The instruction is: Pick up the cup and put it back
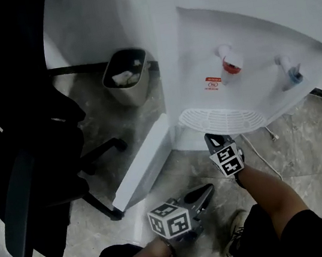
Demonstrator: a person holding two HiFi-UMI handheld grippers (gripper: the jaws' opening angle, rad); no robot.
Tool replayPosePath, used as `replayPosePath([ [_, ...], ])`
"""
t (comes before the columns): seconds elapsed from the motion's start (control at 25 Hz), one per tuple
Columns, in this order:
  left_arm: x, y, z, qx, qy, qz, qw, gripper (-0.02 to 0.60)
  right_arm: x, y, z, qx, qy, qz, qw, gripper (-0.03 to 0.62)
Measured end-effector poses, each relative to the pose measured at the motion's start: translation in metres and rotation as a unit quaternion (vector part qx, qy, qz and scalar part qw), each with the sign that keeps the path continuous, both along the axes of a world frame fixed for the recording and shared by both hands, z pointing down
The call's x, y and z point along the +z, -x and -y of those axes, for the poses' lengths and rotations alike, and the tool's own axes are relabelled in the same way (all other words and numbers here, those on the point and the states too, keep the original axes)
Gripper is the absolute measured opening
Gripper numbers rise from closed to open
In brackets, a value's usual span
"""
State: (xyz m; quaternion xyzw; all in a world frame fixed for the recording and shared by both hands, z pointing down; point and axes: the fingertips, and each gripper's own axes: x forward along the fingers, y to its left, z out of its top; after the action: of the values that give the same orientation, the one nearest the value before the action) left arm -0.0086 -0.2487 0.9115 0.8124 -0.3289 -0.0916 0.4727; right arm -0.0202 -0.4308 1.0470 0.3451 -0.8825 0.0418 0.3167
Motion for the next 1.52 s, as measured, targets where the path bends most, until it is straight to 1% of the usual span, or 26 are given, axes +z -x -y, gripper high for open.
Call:
replayPosePath([
  [0.08, -0.009, -0.011, -0.022, -0.017, 0.038, -0.020, 0.9989, 0.005, -0.022, -0.022, -0.036, 0.014, 0.056, 0.020, 0.998, 0.009],
  [0.2, -0.042, -0.029, -0.072, -0.027, 0.094, -0.045, 0.9942, 0.005, -0.078, -0.043, -0.093, 0.021, 0.138, 0.044, 0.989, 0.009],
  [0.28, -0.074, -0.033, -0.103, -0.043, 0.141, -0.073, 0.9864, 0.005, -0.120, -0.050, -0.126, 0.022, 0.178, 0.049, 0.983, 0.009],
  [0.36, -0.118, -0.036, -0.128, -0.058, 0.179, -0.110, 0.9760, 0.005, -0.163, -0.056, -0.155, 0.037, 0.216, 0.056, 0.974, 0.009],
  [0.4, -0.143, -0.036, -0.140, -0.063, 0.188, -0.124, 0.9724, 0.005, -0.187, -0.056, -0.168, 0.050, 0.233, 0.065, 0.969, 0.017],
  [0.44, -0.169, -0.035, -0.150, -0.065, 0.190, -0.132, 0.9707, 0.005, -0.212, -0.055, -0.181, 0.065, 0.246, 0.076, 0.964, 0.018],
  [0.52, -0.222, -0.030, -0.170, -0.064, 0.187, -0.137, 0.9707, 0.005, -0.266, -0.047, -0.204, 0.092, 0.258, 0.099, 0.956, 0.020],
  [0.64, -0.305, -0.018, -0.192, -0.056, 0.184, -0.148, 0.9700, 0.006, -0.353, -0.032, -0.238, 0.115, 0.257, 0.116, 0.952, 0.025],
  [0.72, -0.364, -0.006, -0.205, -0.046, 0.174, -0.150, 0.9722, 0.005, -0.416, -0.022, -0.261, 0.126, 0.250, 0.128, 0.951, 0.025],
  [0.76, -0.392, 0.002, -0.209, -0.040, 0.161, -0.145, 0.9754, 0.005, -0.446, -0.018, -0.268, 0.131, 0.246, 0.139, 0.950, 0.025],
  [0.84, -0.439, 0.020, -0.215, -0.036, 0.125, -0.119, 0.9843, 0.005, -0.501, -0.010, -0.282, 0.140, 0.238, 0.162, 0.947, 0.025],
  [0.92, -0.472, 0.041, -0.221, -0.050, 0.092, -0.077, 0.9915, 0.005, -0.548, -0.004, -0.296, 0.144, 0.229, 0.182, 0.945, 0.025],
  [0.96, -0.484, 0.050, -0.223, -0.063, 0.078, -0.056, 0.9934, 0.005, -0.568, -0.002, -0.302, 0.143, 0.222, 0.188, 0.946, 0.025],
  [1.04, -0.499, 0.065, -0.221, -0.092, 0.053, -0.020, 0.9941, 0.005, -0.603, -0.002, -0.313, 0.133, 0.201, 0.196, 0.951, 0.025],
  [1.16, -0.518, 0.070, -0.230, -0.127, 0.045, 0.016, 0.9907, 0.005, -0.647, -0.010, -0.343, 0.103, 0.160, 0.205, 0.960, 0.024],
  [1.24, -0.529, 0.059, -0.243, -0.138, 0.033, 0.048, 0.9887, 0.005, -0.668, -0.028, -0.368, 0.085, 0.131, 0.213, 0.965, 0.020],
  [1.32, -0.532, 0.035, -0.261, -0.138, 0.030, 0.072, 0.9874, 0.005, -0.679, -0.056, -0.395, 0.080, 0.120, 0.221, 0.965, 0.018],
  [1.36, -0.533, 0.020, -0.274, -0.135, 0.038, 0.076, 0.9872, 0.005, -0.681, -0.070, -0.412, 0.081, 0.122, 0.226, 0.963, 0.018],
  [1.44, -0.536, -0.009, -0.299, -0.137, 0.050, 0.070, 0.9869, 0.005, -0.688, -0.099, -0.448, 0.081, 0.128, 0.236, 0.960, 0.018],
  [1.52, -0.546, -0.035, -0.316, -0.141, 0.046, 0.066, 0.9868, 0.005, -0.693, -0.127, -0.474, 0.084, 0.126, 0.239, 0.959, 0.018],
])
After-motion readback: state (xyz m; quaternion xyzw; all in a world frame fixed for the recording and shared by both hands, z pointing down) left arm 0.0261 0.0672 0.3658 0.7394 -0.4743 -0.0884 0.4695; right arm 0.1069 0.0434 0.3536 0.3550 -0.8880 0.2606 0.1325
